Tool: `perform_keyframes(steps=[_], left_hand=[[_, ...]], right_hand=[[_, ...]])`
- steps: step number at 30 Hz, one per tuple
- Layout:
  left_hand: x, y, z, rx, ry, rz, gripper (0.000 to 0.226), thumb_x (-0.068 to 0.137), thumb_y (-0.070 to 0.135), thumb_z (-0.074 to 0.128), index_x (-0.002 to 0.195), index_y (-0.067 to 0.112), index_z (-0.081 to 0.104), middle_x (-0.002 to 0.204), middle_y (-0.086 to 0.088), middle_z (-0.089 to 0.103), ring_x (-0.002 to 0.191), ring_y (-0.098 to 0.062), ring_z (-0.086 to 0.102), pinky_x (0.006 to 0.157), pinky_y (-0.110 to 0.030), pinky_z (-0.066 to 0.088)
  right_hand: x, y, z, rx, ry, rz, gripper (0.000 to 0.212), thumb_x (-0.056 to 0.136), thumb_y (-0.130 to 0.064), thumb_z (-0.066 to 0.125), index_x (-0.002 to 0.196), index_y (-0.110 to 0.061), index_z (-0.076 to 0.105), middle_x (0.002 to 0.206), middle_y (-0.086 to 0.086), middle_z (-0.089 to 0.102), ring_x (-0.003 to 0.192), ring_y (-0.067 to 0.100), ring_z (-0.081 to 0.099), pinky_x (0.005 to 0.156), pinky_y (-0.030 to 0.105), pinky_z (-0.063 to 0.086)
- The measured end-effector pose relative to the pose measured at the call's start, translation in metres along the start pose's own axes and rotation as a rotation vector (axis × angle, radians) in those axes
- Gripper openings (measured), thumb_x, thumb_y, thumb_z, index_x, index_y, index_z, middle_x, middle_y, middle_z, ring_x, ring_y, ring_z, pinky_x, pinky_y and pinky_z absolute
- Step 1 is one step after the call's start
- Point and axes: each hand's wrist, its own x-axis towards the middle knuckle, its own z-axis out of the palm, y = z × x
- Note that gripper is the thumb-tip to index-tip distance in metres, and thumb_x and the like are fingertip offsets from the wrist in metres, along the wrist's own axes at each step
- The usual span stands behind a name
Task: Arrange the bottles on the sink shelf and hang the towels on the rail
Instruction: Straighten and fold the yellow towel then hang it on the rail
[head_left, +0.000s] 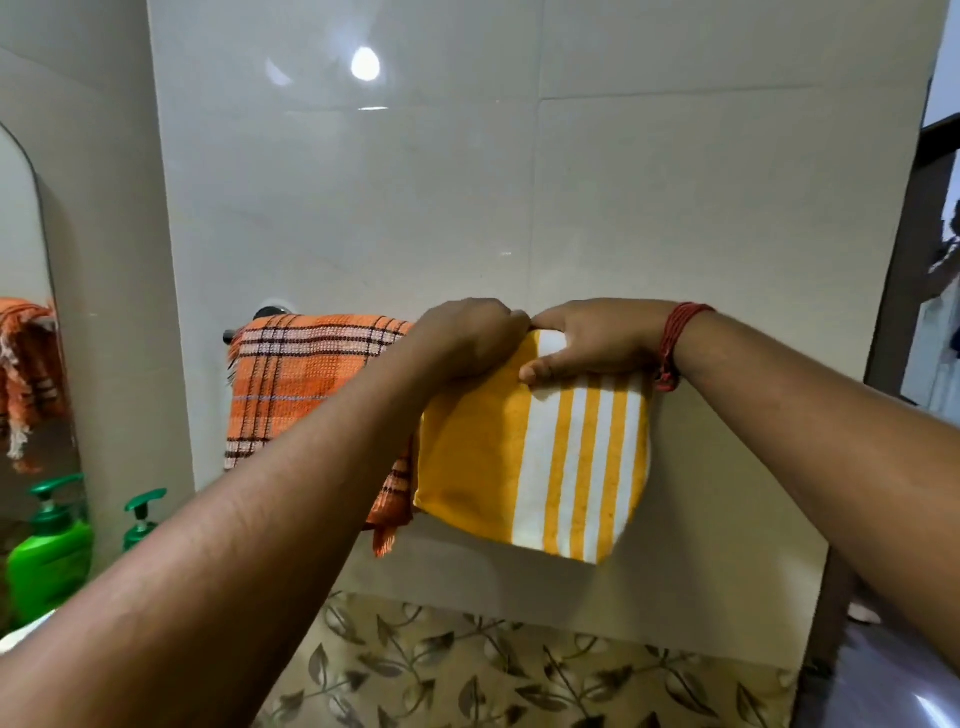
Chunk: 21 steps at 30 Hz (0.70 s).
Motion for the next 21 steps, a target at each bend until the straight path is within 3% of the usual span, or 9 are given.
perform_keyframes(steps=[3,5,7,9,12,15,17,19,21], left_hand=[[-0.01,-0.012,0.019,0.048,0.313,0.104,0.041,0.106,0.042,0.028,0.097,0.021,0.062,0.104,-0.008,0.069,0.085,-0.02,0.055,0.071,-0.034,0.04],[-0.025,-0.022,0.035,0.085,0.508,0.244,0.042,0.106,0.046,0.026,0.103,0.021,0.06,0.1,-0.003,0.068,0.085,-0.018,0.056,0.07,-0.033,0.037],[-0.038,-0.036,0.05,0.124,0.569,0.328,0.047,0.104,0.048,0.027,0.127,0.019,0.056,0.121,-0.004,0.065,0.108,-0.023,0.058,0.087,-0.037,0.043],[-0.05,-0.047,0.066,0.108,0.602,0.316,0.052,0.104,0.045,0.034,0.147,0.016,0.041,0.15,-0.008,0.046,0.138,-0.025,0.042,0.114,-0.04,0.033],[-0.084,-0.048,0.108,-0.227,0.678,0.184,0.057,0.099,0.024,0.049,0.153,0.013,0.033,0.161,-0.007,0.024,0.15,-0.023,0.023,0.123,-0.036,0.02],[-0.117,-0.041,0.151,-0.719,0.714,-0.069,0.038,0.1,0.015,0.054,0.137,0.022,0.047,0.135,0.004,0.046,0.126,-0.009,0.045,0.104,-0.03,0.042],[-0.129,-0.036,0.165,-0.944,0.66,-0.207,0.017,0.104,0.023,0.051,0.117,0.033,0.055,0.112,0.011,0.062,0.106,-0.007,0.06,0.084,-0.028,0.049],[-0.136,-0.033,0.17,-1.045,0.646,-0.266,0.015,0.105,0.03,0.046,0.107,0.035,0.06,0.099,0.011,0.068,0.093,-0.004,0.064,0.075,-0.027,0.049],[-0.141,-0.029,0.172,-1.127,0.65,-0.291,0.021,0.106,0.035,0.043,0.103,0.035,0.064,0.095,0.006,0.07,0.09,-0.008,0.067,0.074,-0.032,0.054]], right_hand=[[0.001,0.005,-0.008,0.17,-0.092,0.021,0.05,0.078,-0.054,0.071,0.115,-0.022,0.064,0.103,0.001,0.076,0.089,0.022,0.075,0.082,0.035,0.061],[-0.001,0.006,-0.008,0.216,-0.103,0.03,0.05,0.075,-0.056,0.073,0.11,-0.02,0.067,0.098,0.002,0.077,0.087,0.024,0.075,0.078,0.034,0.061],[-0.004,0.005,-0.003,0.193,-0.035,0.02,0.048,0.074,-0.064,0.07,0.102,-0.024,0.069,0.092,-0.002,0.077,0.083,0.022,0.075,0.074,0.031,0.06],[-0.011,0.002,0.002,0.034,0.112,-0.003,0.044,0.076,-0.071,0.064,0.093,-0.031,0.064,0.088,-0.009,0.072,0.082,0.018,0.071,0.071,0.029,0.055],[-0.023,0.01,0.02,-0.271,0.369,0.009,0.057,0.075,-0.084,0.051,0.103,-0.035,0.058,0.095,-0.01,0.065,0.088,0.018,0.062,0.071,0.031,0.046],[-0.04,0.026,0.058,-0.398,0.775,0.0,0.063,0.084,-0.077,0.04,0.122,-0.029,0.057,0.115,-0.003,0.067,0.103,0.024,0.064,0.086,0.04,0.05],[-0.051,0.031,0.092,-0.31,1.031,-0.052,0.053,0.091,-0.054,0.052,0.13,-0.019,0.057,0.13,0.003,0.061,0.12,0.026,0.057,0.102,0.041,0.043],[-0.057,0.026,0.13,-0.094,1.237,-0.05,0.045,0.092,-0.029,0.066,0.132,-0.011,0.056,0.138,0.007,0.054,0.13,0.026,0.049,0.109,0.04,0.04],[-0.06,0.016,0.165,0.348,1.317,0.033,0.048,0.089,-0.018,0.071,0.133,-0.013,0.052,0.135,0.001,0.05,0.128,0.019,0.048,0.105,0.037,0.044]])
